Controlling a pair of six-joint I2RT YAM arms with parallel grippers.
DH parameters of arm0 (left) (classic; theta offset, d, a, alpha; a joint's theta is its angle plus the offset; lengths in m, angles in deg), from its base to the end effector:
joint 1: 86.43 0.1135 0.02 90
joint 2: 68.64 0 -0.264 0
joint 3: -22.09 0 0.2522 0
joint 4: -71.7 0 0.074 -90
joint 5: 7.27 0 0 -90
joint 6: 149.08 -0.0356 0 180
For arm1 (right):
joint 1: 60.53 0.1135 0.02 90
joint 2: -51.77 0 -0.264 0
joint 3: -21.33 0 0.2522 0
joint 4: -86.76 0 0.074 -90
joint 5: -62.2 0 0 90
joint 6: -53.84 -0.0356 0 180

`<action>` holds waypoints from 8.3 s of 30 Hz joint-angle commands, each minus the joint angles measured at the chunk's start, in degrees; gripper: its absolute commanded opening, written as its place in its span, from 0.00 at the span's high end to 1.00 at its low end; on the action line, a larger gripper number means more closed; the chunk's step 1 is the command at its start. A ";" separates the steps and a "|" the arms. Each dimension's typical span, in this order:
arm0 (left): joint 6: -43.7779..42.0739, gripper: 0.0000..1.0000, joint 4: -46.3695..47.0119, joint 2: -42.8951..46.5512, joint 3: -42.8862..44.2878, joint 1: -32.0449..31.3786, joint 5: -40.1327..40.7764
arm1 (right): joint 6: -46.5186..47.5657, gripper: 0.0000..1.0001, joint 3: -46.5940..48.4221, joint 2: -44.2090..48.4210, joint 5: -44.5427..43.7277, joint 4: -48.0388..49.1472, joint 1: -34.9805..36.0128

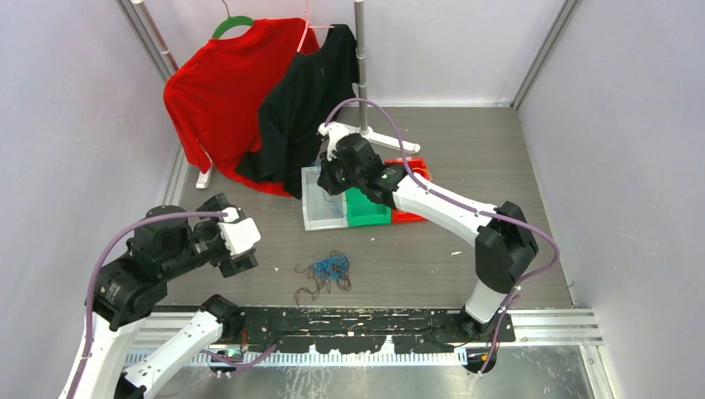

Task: Untangle the cables

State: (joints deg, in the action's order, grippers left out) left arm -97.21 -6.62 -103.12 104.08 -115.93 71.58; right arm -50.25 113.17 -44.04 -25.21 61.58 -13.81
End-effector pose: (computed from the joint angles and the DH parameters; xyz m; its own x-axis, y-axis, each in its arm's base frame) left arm 0.0543 -0.0386 0.3931 0.0369 0.6752 -0.7368 0.7690 0.4516 0.4524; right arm 0.2689 0.2879 0.3053 -0.5075 -0.1842 -0.8417 -0.6503 0.7227 0.2340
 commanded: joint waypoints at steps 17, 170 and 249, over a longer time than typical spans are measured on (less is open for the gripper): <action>0.29 0.00 1.96 0.44 2.96 0.23 -1.50 | -4.26 0.99 10.83 -13.30 4.55 0.68 -2.85; 18.68 0.09 27.16 3.48 -16.51 0.23 -23.05 | -16.43 0.99 -7.01 20.69 14.42 4.34 12.81; 14.14 1.00 27.40 -5.39 -3.16 0.21 -29.77 | -24.55 0.28 -18.68 23.92 11.34 22.36 18.84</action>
State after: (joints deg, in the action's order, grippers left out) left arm -82.22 17.55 -107.30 98.88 -115.99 40.02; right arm -73.90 93.15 -20.54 -18.94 80.22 2.85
